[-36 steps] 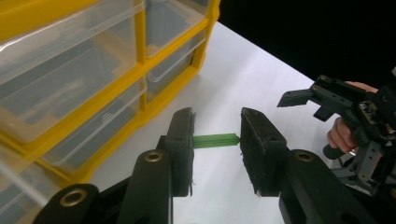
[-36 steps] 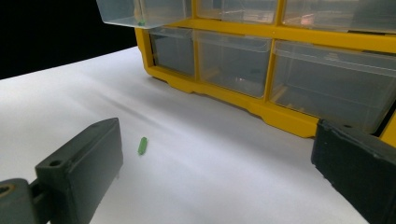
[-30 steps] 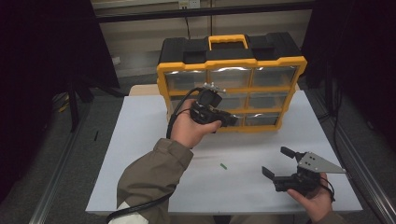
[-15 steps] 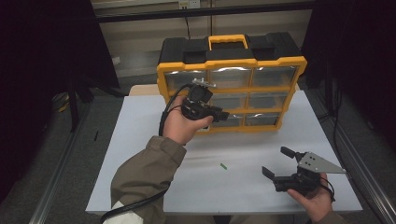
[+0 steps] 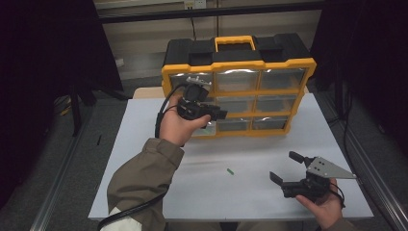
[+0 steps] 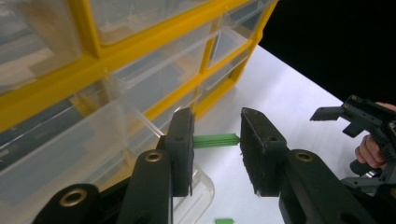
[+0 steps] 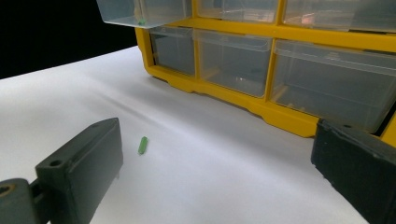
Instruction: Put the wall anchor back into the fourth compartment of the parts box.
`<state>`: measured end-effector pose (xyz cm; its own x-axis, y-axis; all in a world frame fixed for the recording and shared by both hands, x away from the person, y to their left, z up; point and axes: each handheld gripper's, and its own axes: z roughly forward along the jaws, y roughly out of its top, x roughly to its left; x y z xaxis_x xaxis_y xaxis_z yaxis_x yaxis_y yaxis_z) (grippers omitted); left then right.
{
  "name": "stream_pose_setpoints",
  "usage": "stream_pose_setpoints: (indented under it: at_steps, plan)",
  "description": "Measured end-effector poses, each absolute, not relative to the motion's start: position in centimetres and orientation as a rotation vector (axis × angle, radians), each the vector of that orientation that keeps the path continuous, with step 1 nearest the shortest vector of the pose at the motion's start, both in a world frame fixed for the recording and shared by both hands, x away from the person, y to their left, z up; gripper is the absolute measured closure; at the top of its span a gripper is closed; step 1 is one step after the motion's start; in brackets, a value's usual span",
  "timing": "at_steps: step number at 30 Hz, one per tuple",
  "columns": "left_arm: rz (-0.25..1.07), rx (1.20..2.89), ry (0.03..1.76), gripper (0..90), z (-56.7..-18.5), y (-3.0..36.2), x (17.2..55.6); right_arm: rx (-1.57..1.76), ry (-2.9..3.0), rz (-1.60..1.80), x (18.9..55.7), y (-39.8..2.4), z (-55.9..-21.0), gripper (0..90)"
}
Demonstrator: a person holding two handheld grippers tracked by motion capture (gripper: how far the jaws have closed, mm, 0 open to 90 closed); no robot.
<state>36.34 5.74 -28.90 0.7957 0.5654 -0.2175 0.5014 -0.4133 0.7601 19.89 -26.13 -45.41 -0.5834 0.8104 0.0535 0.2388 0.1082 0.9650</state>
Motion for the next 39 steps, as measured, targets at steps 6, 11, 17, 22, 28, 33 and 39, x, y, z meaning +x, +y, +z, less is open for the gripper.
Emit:
stream_pose_setpoints:
  at_steps: [6, 11, 17, 22, 28, 33, 39]
  plan:
    - [0.12, 2.092, 0.799, 65.7, -28.2, 6.6, 36.5, 1.018, 1.888, 1.5, 19.9, -26.1, -45.4, 2.1]
    - [0.144, 2.078, 0.821, 65.7, -28.0, 7.3, 36.7, 1.018, 1.89, 1.501, 19.9, -26.0, -45.4, 2.1]
    - [0.162, 2.068, 0.848, 65.7, -28.2, 8.3, 37.1, 1.016, 1.89, 1.501, 19.9, -26.0, -45.4, 2.1]
    - [0.188, 2.079, 0.869, 65.7, -28.5, 9.0, 37.3, 1.017, 1.89, 1.501, 19.9, -26.1, -45.4, 2.1]
    - [0.212, 2.085, 0.892, 65.5, -28.7, 9.7, 37.5, 1.011, 1.892, 1.498, 19.9, -26.1, -45.4, 2.1]
    - [0.22, 2.068, 0.913, 65.6, -29.1, 10.2, 37.6, 1.012, 1.892, 1.498, 19.9, -26.1, -45.4, 2.1]
    - [0.243, 2.082, 0.927, 65.5, -29.5, 10.6, 37.6, 1.012, 1.894, 1.499, 19.9, -26.0, -45.4, 2.2]
